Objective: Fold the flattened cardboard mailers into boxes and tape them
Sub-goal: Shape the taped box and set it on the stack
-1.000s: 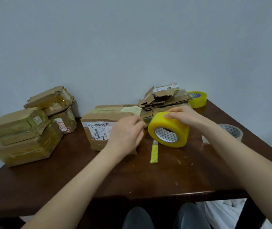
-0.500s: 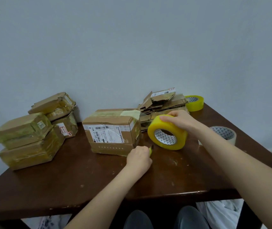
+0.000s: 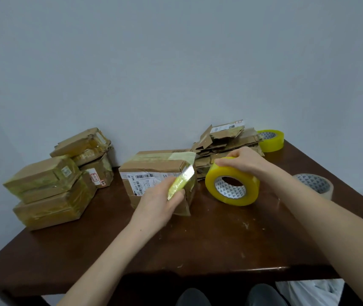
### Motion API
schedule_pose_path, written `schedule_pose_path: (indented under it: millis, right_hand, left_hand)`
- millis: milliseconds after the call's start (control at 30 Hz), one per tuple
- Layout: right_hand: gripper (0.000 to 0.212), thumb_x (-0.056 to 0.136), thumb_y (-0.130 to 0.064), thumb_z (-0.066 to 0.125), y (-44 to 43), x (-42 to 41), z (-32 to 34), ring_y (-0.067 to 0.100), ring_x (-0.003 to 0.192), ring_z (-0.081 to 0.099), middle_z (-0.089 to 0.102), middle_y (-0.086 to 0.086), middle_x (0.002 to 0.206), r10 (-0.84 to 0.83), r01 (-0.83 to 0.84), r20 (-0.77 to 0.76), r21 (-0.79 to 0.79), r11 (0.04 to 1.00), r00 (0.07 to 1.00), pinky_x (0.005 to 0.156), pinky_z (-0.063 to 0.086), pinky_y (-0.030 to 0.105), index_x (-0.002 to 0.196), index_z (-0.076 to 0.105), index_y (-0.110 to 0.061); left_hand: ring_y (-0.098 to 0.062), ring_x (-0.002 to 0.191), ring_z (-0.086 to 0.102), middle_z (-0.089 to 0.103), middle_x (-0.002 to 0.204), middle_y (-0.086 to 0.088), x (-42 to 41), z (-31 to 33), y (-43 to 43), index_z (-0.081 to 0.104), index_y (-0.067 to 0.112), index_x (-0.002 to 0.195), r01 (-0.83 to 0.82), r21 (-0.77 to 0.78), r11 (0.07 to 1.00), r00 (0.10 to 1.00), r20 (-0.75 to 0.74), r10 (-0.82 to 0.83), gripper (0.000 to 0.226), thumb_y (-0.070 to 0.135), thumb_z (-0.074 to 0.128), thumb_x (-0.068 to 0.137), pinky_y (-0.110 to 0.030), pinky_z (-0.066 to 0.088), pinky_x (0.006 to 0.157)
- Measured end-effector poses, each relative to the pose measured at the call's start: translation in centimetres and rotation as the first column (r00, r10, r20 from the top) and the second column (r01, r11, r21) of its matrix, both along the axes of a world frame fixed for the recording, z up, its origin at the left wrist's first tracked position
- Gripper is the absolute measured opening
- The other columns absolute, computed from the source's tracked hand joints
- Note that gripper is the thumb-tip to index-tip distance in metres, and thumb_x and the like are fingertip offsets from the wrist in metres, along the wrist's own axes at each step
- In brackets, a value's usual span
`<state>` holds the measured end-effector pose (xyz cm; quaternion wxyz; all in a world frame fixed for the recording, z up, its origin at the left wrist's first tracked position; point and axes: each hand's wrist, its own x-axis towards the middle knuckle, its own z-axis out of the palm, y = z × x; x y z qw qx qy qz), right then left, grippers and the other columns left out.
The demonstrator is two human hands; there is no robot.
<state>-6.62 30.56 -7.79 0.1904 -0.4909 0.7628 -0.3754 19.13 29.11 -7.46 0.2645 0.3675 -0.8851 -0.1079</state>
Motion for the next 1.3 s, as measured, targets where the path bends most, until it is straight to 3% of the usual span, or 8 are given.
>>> schedule_pose_path:
  millis: [167, 400, 533, 733, 833, 933, 1100, 1300]
  right_hand:
    - [0.052, 0.077, -0.060, 0.067, -0.2, -0.4, 0.3, 0.022, 0.102, 0.058, 0.065, 0.002, 0.109, -0.032, 0.033, -0.049, 0.013, 0.999, 0.998, 0.089, 0.051, 0.040, 0.111, 0.070, -0.021]
    - [0.047, 0.082, -0.053, 0.067, -0.8, -0.5, 0.5, 0.019, 0.098, 0.055, 0.061, 0.000, 0.103, -0.021, 0.022, -0.025, 0.016, 1.000, 0.999, 0.081, 0.046, 0.033, 0.114, 0.069, -0.019]
    - [0.043, 0.084, -0.048, 0.067, -1.0, -0.6, 0.4, 0.019, 0.098, 0.052, 0.058, 0.001, 0.105, -0.015, 0.015, 0.008, 0.018, 1.000, 1.000, 0.079, 0.043, 0.032, 0.114, 0.068, -0.018]
    - [0.038, 0.088, -0.040, 0.062, -1.1, -0.1, 1.4, 0.021, 0.097, 0.049, 0.054, 0.002, 0.108, 0.010, -0.010, 0.007, 0.068, 0.998, 1.000, 0.079, 0.041, 0.033, 0.119, 0.066, -0.018]
    - [0.043, 0.083, -0.055, 0.065, -0.8, 0.0, 1.4, 0.018, 0.091, 0.054, 0.058, -0.001, 0.097, 0.037, -0.029, -0.066, 0.118, 0.993, 0.997, 0.069, 0.041, 0.027, 0.104, 0.067, -0.017]
    - [0.039, 0.078, -0.054, 0.071, -0.2, -0.3, 0.9, 0.010, 0.079, 0.055, 0.062, -0.004, 0.088, 0.034, -0.031, -0.044, 0.062, 0.998, 0.998, 0.062, 0.043, 0.025, 0.089, 0.066, -0.017]
    - [0.031, 0.080, -0.045, 0.069, 0.9, 0.7, 0.9, 0.016, 0.094, 0.050, 0.057, -0.003, 0.108, -0.051, 0.051, -0.181, -0.005, 0.999, 0.982, 0.076, 0.044, 0.031, 0.104, 0.061, -0.027]
    - [0.048, 0.083, -0.037, 0.057, 1.5, 2.7, 0.4, 0.022, 0.107, 0.053, 0.057, 0.001, 0.120, -0.063, 0.075, -0.181, 0.059, 0.995, 0.981, 0.086, 0.048, 0.035, 0.130, 0.052, -0.028]
  left_hand:
    - [-0.018, 0.076, 0.058, 0.059, 0.079, 0.005, -1.1, 0.3, -1.0, 0.051, 0.027, 0.093, -0.033, -0.057, 0.998, 0.999, 0.032, 0.035, 0.010, 0.036, 0.048, 0.094, -0.034, 0.044, 0.064]
    - [-0.018, 0.076, 0.056, 0.060, 0.083, 0.001, -2.5, 0.6, -2.2, 0.057, 0.019, 0.102, 0.025, -0.005, 1.000, 0.997, -0.066, -0.026, 0.018, 0.034, 0.049, 0.096, -0.033, 0.042, 0.064]
    - [-0.017, 0.065, 0.057, 0.062, 0.070, -0.001, -2.7, 1.3, -2.4, 0.063, 0.018, 0.080, 0.009, -0.109, 0.994, 0.993, -0.113, -0.021, 0.032, 0.035, 0.043, 0.099, -0.037, 0.047, 0.064]
    - [-0.020, 0.075, 0.054, 0.058, 0.083, -0.003, -6.0, 2.7, -3.2, 0.058, 0.008, 0.105, -0.061, -0.228, 0.972, 0.993, -0.116, 0.036, 0.027, 0.026, 0.038, 0.102, -0.032, 0.042, 0.066]
    - [-0.016, 0.083, 0.045, 0.049, 0.095, -0.002, -7.5, 2.0, -3.7, 0.056, 0.007, 0.115, -0.066, -0.194, 0.979, 0.996, -0.077, 0.052, 0.028, 0.023, 0.038, 0.102, -0.026, 0.035, 0.073]
    - [-0.019, 0.080, 0.050, 0.053, 0.087, -0.002, -7.4, 1.1, -4.4, 0.060, 0.008, 0.106, -0.105, -0.165, 0.981, 0.993, -0.073, 0.094, 0.027, 0.024, 0.038, 0.101, -0.028, 0.035, 0.068]
    - [-0.025, 0.073, 0.058, 0.060, 0.076, -0.005, -7.1, 1.5, -4.9, 0.059, 0.010, 0.093, -0.149, -0.116, 0.982, 0.988, -0.057, 0.143, 0.027, 0.026, 0.040, 0.100, -0.037, 0.045, 0.063]
    - [-0.020, 0.069, 0.047, 0.044, 0.064, 0.005, -7.3, 1.9, -4.6, 0.061, 0.010, 0.093, -0.131, -0.172, 0.976, 0.988, 0.061, 0.143, 0.028, 0.026, 0.040, 0.100, -0.031, 0.032, 0.064]
